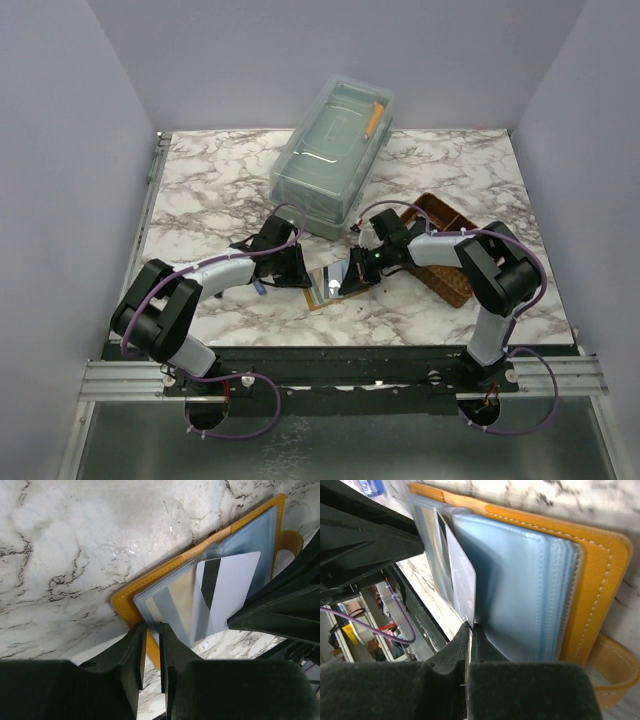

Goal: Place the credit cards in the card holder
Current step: Insert the credit card into the card holder.

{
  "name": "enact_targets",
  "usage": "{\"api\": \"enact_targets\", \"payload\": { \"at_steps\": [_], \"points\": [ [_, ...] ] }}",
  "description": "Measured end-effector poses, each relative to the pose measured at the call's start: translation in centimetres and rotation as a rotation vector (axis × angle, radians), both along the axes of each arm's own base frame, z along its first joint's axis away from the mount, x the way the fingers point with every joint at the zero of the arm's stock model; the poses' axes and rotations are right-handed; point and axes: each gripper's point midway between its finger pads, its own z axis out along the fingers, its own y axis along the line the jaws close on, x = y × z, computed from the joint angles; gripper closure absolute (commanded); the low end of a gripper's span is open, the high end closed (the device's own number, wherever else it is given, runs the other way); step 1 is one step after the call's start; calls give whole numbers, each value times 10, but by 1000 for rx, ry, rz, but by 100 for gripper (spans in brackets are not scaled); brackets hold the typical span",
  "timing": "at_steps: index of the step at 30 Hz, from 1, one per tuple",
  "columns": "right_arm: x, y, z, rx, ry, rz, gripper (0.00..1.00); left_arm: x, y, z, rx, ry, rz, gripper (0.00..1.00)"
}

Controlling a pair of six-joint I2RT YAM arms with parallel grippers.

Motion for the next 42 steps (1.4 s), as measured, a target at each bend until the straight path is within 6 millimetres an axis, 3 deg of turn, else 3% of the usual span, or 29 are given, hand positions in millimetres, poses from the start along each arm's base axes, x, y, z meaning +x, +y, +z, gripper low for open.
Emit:
{"api": "enact_targets", "payload": {
  "at_steps": [16, 42],
  "points": [
    [-23, -11, -1, -21, 117, 22, 100, -1, 0, 0, 0, 2, -1, 78],
    [-40, -23, 3, -36, 229, 18, 100, -1, -1, 0, -1, 2, -3, 78]
  ]
}}
